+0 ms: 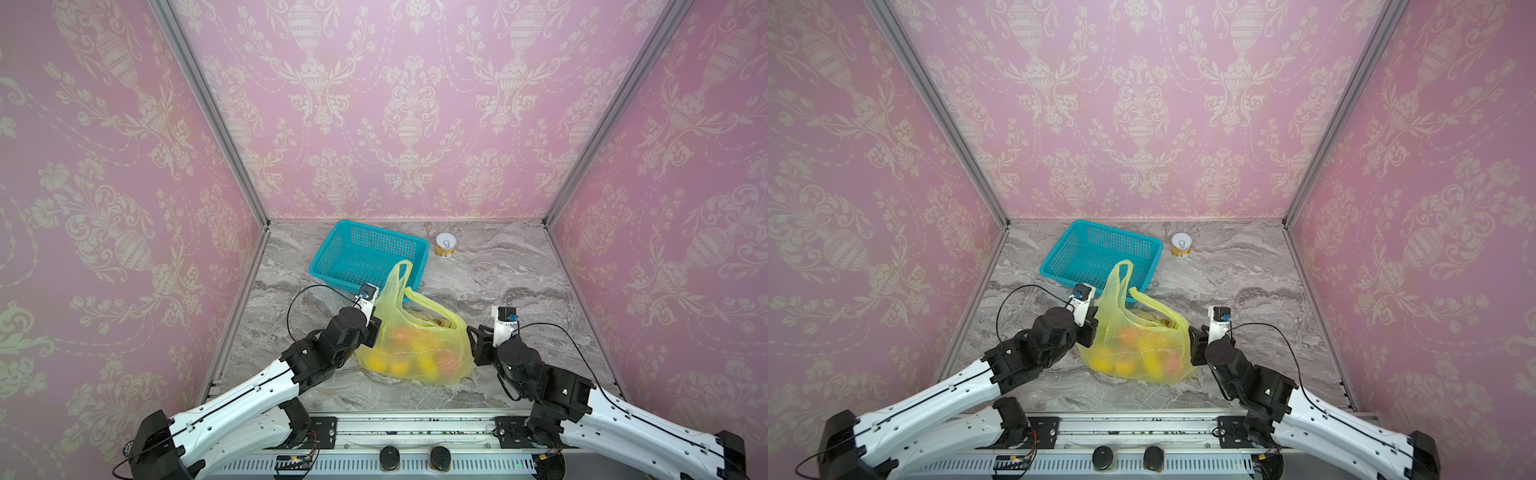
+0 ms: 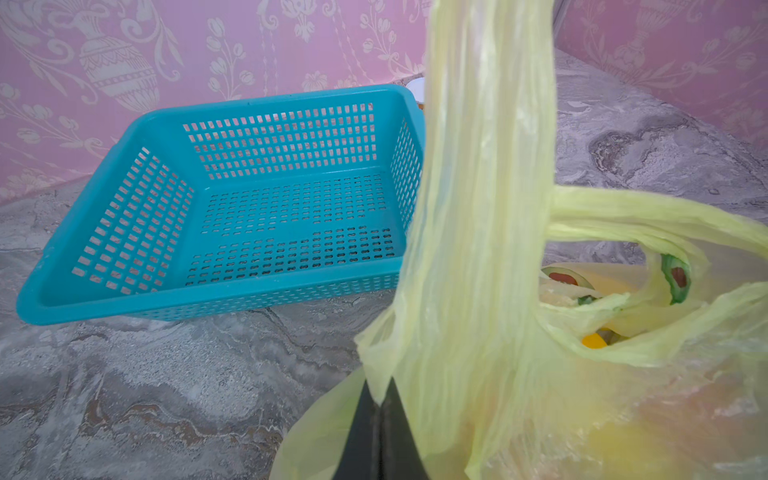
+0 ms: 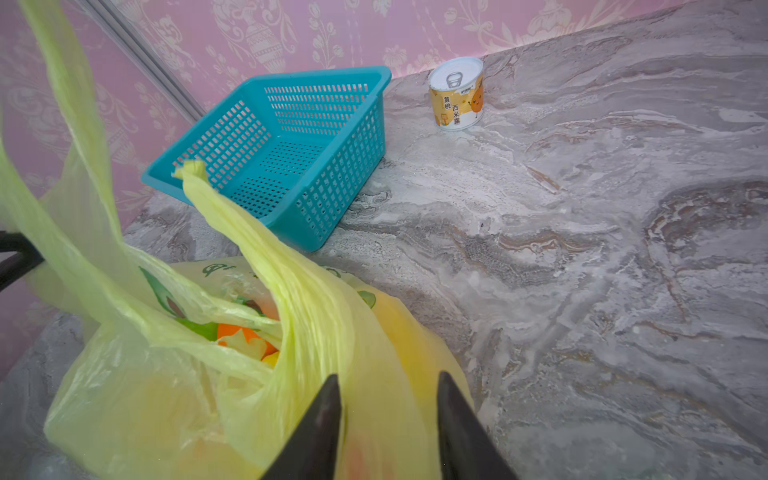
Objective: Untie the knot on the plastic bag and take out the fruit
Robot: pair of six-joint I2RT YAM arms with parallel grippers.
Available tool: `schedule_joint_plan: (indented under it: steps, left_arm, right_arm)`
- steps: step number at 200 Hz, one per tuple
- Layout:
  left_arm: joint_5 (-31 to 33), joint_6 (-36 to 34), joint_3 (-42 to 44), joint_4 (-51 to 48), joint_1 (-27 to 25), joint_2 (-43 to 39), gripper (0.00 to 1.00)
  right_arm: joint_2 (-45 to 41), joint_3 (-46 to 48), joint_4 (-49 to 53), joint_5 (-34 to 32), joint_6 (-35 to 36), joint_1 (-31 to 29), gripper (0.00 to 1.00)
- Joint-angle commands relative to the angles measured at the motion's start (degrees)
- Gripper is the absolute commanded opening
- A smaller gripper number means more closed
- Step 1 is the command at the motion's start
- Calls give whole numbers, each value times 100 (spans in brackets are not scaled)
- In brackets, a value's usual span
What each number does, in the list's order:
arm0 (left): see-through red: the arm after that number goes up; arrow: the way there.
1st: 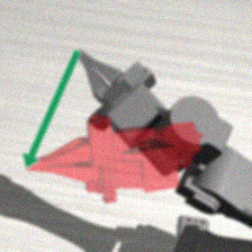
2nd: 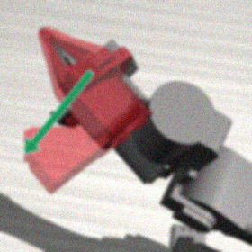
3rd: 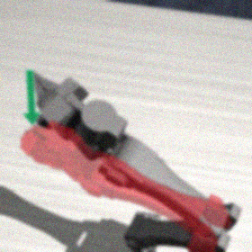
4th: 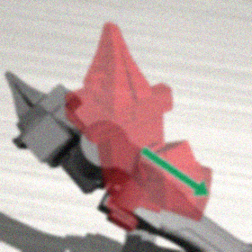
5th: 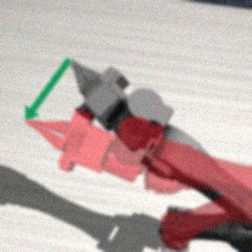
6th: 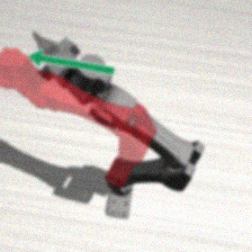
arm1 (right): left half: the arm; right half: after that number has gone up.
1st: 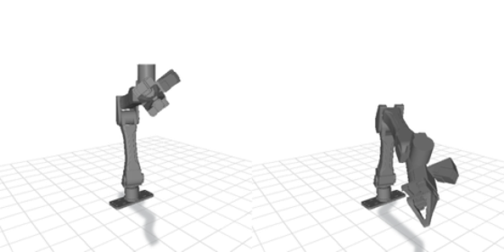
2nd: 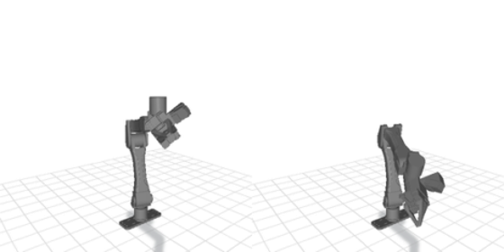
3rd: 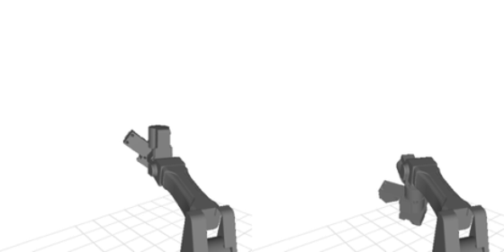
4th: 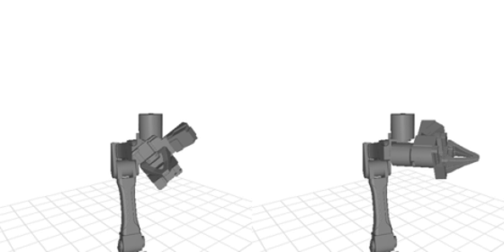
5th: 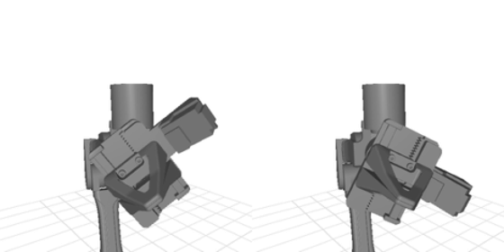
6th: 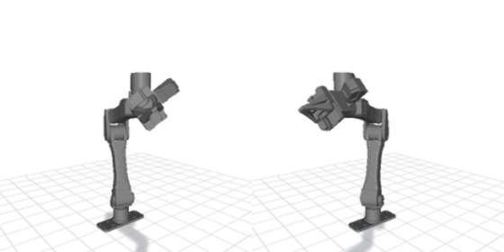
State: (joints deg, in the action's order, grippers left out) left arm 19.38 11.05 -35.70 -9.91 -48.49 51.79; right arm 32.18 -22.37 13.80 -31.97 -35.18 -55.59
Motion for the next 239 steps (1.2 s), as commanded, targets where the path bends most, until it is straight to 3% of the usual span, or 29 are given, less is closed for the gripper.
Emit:
schedule_joint_plan:
  steps: [1, 26, 44, 84, 116, 143, 181, 199, 207, 223, 239]
  left_arm:
    - [-152, 65, 2, -12, 40, 84, 0]
    - [-146, 51, 3, -9, 40, 103, 0]
    - [-153, 37, 11, -3, 41, 79, 0]
    - [-156, 20, 63, -7, 39, 8, 0]
    - [-185, -14, 75, -25, 44, -2, 0]
    - [-185, -26, 81, -64, 48, -36, 0]
    - [-254, -62, 118, -163, 42, -169, 4]
    - [-352, -80, 102, -182, 48, -200, 17]
    - [-408, -69, 84, -210, 49, -218, 31]
    - [-639, -72, 31, -250, 40, -283, 69]
    - [-988, -127, -92, -235, 41, -305, 82]
  right_arm:
    - [7, -337, 237, 273, 468, 13, 71]
    - [373, -849, 433, 576, 802, 5, 87]
    - [915, -1288, 570, 708, 931, 4, 89]
    - [2671, -2309, 993, 112, 995, 13, 93]
    - [3738, -3019, 1153, -12, 1037, 125, 90]
    - [3980, -3230, 1052, 66, 1083, 308, 68]
    - [3791, -3096, 867, 126, 1077, 434, 0]
    - [3558, -2793, 645, 173, 986, 435, 0]
    - [3401, -2611, 473, 184, 944, 444, 0]
    - [3146, -2360, 252, 313, 951, 434, 0]
    - [3009, -2293, 230, 396, 902, 418, 0]
